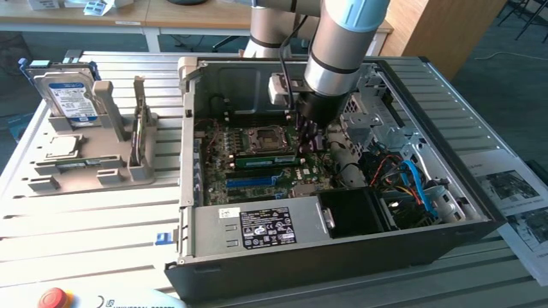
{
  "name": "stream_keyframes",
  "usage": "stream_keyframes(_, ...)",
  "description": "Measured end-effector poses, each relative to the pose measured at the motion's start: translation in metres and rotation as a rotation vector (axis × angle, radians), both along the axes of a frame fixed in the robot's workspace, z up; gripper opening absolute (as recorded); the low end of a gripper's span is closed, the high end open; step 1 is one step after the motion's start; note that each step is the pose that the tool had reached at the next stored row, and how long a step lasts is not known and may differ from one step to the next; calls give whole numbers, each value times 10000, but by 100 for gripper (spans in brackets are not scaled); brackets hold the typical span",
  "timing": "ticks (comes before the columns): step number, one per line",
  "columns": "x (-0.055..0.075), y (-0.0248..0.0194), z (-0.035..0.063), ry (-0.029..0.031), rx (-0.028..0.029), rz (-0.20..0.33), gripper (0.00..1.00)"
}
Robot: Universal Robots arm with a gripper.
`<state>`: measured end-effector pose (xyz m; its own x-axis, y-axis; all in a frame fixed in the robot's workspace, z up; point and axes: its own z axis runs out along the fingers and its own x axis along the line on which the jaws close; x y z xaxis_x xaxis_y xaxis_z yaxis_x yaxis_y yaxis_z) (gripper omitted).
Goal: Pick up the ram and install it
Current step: 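Press down the ram until it locks into place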
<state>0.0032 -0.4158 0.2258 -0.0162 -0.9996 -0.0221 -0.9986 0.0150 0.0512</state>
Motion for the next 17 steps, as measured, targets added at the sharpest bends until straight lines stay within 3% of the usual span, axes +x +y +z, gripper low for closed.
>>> stream_keyframes(17,0,11,-18,1,-6,1,10)
